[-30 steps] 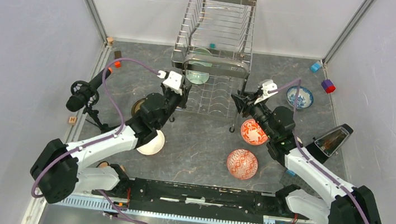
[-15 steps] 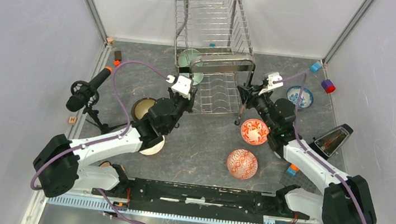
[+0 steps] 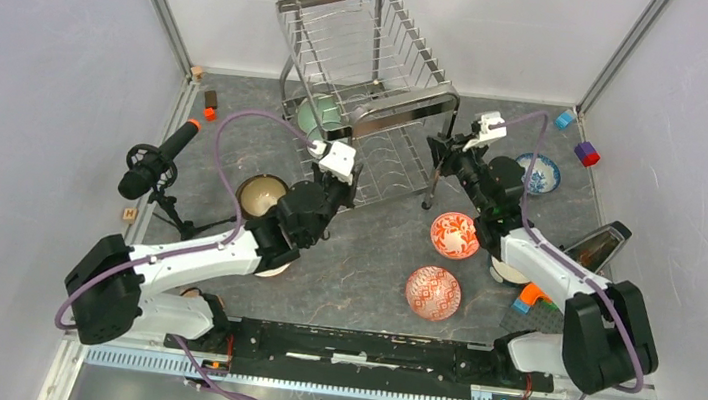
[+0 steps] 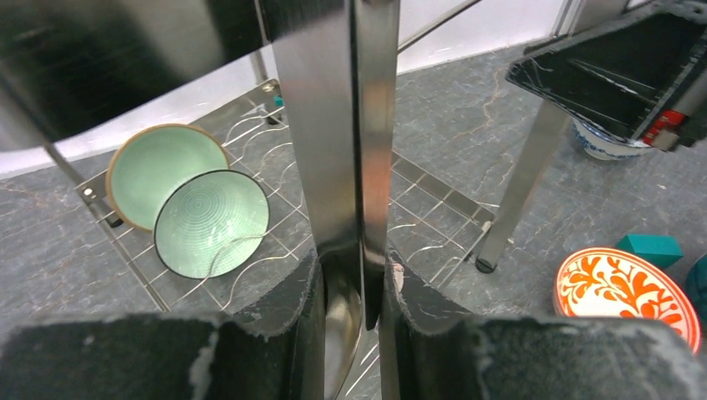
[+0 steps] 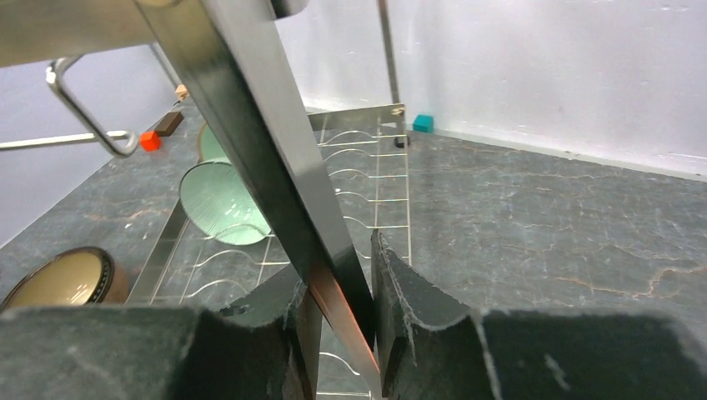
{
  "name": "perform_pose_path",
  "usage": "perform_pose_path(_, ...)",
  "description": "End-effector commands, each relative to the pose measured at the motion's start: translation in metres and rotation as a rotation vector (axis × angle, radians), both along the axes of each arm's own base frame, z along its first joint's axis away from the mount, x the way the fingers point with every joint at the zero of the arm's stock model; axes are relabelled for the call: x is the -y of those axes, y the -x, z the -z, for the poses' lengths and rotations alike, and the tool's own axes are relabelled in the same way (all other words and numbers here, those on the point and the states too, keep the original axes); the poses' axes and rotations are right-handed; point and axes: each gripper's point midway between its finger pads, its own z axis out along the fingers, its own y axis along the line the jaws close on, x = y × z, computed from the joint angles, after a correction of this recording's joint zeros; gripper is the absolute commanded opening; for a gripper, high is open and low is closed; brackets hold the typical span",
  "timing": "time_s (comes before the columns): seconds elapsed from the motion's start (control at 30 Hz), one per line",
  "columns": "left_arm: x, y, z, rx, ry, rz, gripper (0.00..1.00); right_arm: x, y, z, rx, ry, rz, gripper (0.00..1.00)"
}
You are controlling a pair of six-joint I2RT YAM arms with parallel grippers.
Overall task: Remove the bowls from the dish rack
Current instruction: Adjust the dish rack at the center of the board.
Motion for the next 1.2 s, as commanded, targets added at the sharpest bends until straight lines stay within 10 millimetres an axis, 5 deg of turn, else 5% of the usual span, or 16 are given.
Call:
perform_pose_path(0.0,0.070,0.038,-0.027,-0.032,0.178,0.260,0.02,0.019,-0.022,0.058,-0.230,-0.006,0.100,0.00)
perform_pose_path(0.4,0.120,0.028,-0.010,-0.030,0.156,0.266,0.03,0.023,-0.043,0.069,-0.292,-0.026,0.101,0.03)
perform_pose_path(0.57,0.122,0.014,-0.005,0.007,0.127,0.207,0.06,0.034,-0.025,0.058,-0.275,-0.038,0.129,0.45)
perform_pose_path(0.73,0.122,0.005,-0.005,0.029,0.099,0.169,0.12,0.048,-0.003,0.052,-0.275,-0.027,0.166,0.65)
perform_pose_path(0.83,0.120,0.003,-0.003,0.033,0.088,0.149,0.24,0.059,0.010,0.048,-0.278,-0.021,0.205,0.75)
perform_pose_path(1.0,0.112,0.014,-0.001,0.030,0.078,0.187,0.64,0.066,0.039,0.040,-0.253,-0.053,0.197,0.80)
perform_pose_path(1.17,0.090,0.034,0.001,0.025,0.076,0.226,0.84,0.058,0.070,0.034,-0.217,-0.083,0.102,0.81)
